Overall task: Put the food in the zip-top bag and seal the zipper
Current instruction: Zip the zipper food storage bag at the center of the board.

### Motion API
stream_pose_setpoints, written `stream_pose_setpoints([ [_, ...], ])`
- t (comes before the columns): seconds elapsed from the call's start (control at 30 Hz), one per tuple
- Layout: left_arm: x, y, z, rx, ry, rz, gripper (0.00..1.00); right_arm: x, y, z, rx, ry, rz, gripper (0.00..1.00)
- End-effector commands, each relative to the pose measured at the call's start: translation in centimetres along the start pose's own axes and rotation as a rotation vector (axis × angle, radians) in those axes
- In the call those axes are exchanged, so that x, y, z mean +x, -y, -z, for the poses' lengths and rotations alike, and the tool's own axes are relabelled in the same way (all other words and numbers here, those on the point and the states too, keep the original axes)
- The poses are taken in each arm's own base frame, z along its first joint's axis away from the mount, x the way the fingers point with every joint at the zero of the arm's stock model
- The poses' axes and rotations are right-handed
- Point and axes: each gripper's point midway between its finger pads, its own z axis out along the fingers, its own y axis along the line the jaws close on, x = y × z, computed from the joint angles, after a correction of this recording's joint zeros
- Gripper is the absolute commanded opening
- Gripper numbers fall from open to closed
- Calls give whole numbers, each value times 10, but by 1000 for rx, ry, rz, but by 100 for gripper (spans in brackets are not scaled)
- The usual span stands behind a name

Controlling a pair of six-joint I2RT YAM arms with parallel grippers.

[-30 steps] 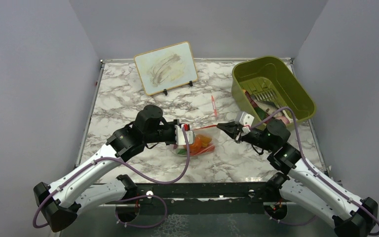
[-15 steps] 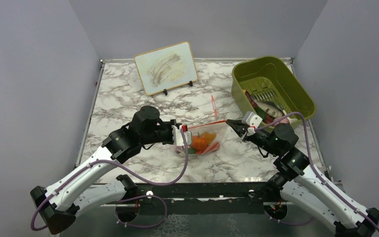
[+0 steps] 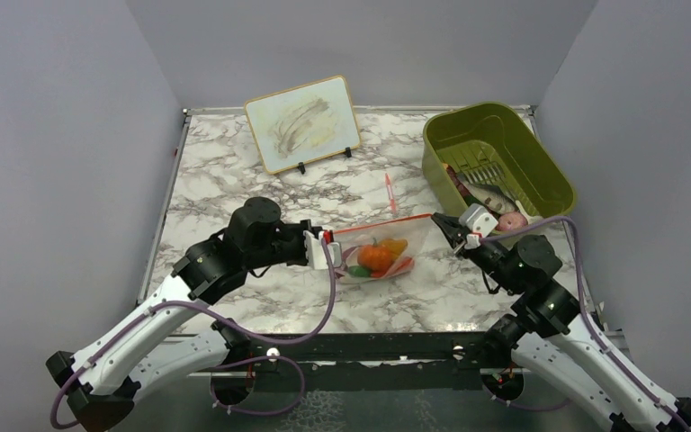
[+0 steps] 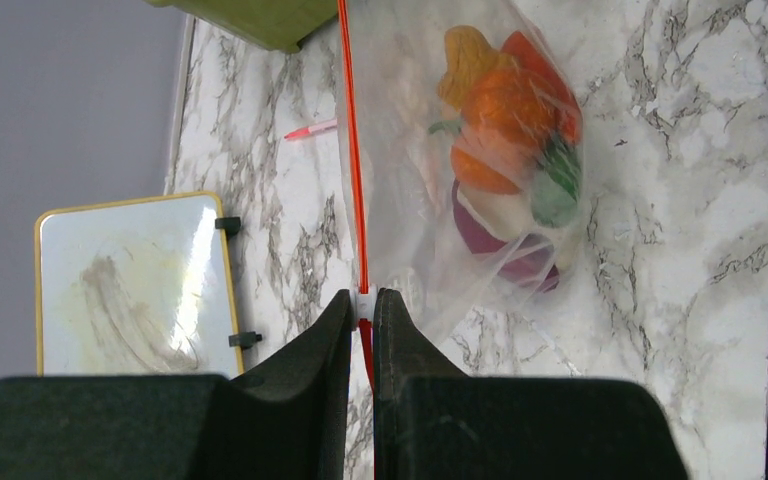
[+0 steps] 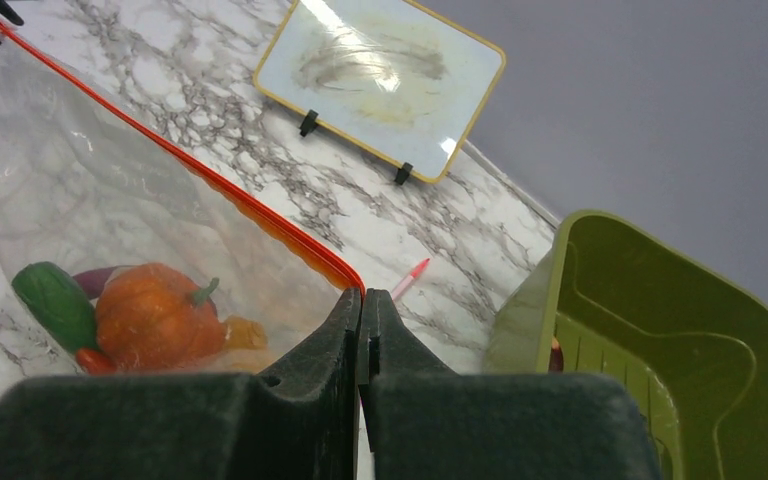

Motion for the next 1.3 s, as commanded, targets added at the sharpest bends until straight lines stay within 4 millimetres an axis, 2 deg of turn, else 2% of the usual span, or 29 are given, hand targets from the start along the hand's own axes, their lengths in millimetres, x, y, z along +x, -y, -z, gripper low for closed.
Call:
stream_pose_setpoints([
  [0.0,20,-3,23,-47,-117,9,0,-13,38,17,190,5,24,1],
  [0.4,41,2,42,-78,-209,0,0,-13,43,23,227,11,5,1],
  [0.5,38,4,41,-65,-189,3,0,-15,31,16,154,33,22,1],
  [0.57,35,6,39,-48,-174,7,0,-23,7,9,11,86,49,1],
  [0.6,33,7,38,-42,-166,7,0,-29,-8,6,-77,117,64,5],
  [0.67,30,7,37,-35,-155,8,0,-40,-38,3,-259,166,87,23],
  [0.73,27,6,36,-34,-143,5,0,-40,-60,-2,-412,166,105,35],
  [0.83,20,7,36,-27,-108,7,0,-38,-81,-10,-561,160,112,43],
  [0.87,17,7,35,-23,-94,8,0,-39,-87,-12,-600,164,107,51],
  [0.9,15,8,35,-19,-81,9,0,-40,-91,-14,-633,170,104,64],
  [0.93,13,9,34,-15,-71,11,0,-40,-96,-16,-665,177,101,67],
  [1.0,10,8,34,-15,-58,11,0,-40,-104,-20,-720,196,102,68],
  [1.1,7,5,35,-26,-49,5,0,-30,-107,-30,-744,166,107,67],
  [1.27,3,2,36,-28,-40,-4,0,-4,-97,-50,-680,57,134,63],
])
